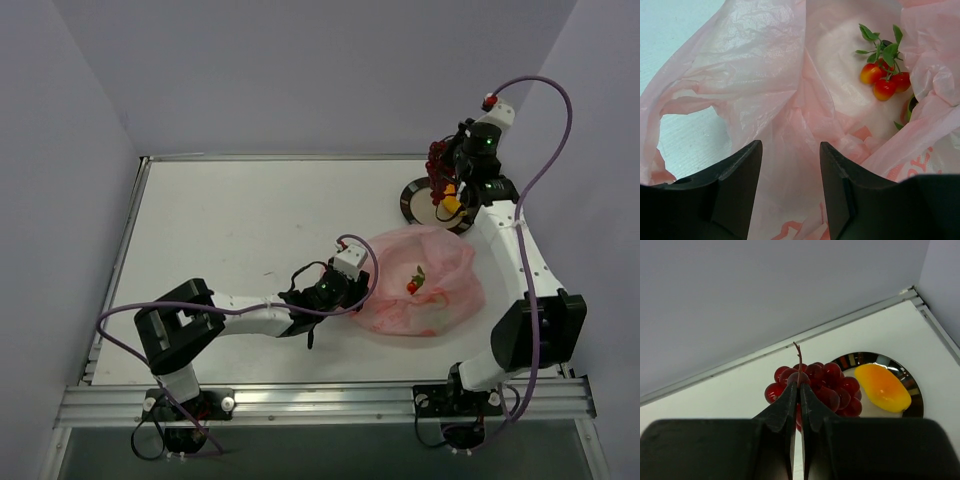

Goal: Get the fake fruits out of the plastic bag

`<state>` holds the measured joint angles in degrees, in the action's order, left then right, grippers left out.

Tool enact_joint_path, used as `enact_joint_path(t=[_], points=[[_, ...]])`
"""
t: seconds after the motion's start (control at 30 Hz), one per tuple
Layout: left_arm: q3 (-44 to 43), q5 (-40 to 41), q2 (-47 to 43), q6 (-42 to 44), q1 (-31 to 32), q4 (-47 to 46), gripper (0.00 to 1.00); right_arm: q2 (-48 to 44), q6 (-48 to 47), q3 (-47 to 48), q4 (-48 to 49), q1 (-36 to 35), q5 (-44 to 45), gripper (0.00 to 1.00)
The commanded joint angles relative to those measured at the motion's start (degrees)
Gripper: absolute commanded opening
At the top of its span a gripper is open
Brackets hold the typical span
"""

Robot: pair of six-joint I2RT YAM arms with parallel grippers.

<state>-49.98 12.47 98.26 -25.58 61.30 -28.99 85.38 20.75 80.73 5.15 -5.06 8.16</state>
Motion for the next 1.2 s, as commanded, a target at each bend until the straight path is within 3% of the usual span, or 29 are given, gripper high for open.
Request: enact_joint_path(t=[0.0, 0.27, 0.6, 1.1, 1.17], points=[[-2.6, 0.2, 0.2, 0.0, -0.6, -1.3, 0.48, 2.9, -1.3, 2.3, 6.4, 2.6, -4.3, 0.0], [-3.3, -0.6, 0.9, 0.7, -0.6, -0.7, 0.48, 11.6, 0.4, 2.2, 9.0, 4.7, -12.6, 0.0], [-2.9, -0.6, 0.4, 0.7, -0.6, -0.7, 0.47, 18.6, 4.7, -4.4, 12.1, 7.1, -8.3, 0.0], [-3.1, -1.0, 1.1, 0.4, -0.7, -0.9, 0.48, 14.8, 8.9, -16.8, 15.9, 9.3, 0.4, 0.0], [-3.1, -1.1, 1.3, 0.4, -0.6, -0.9, 0.48, 13.1, 8.9, -17.5, 16.0, 9.3, 1.7, 0.06]])
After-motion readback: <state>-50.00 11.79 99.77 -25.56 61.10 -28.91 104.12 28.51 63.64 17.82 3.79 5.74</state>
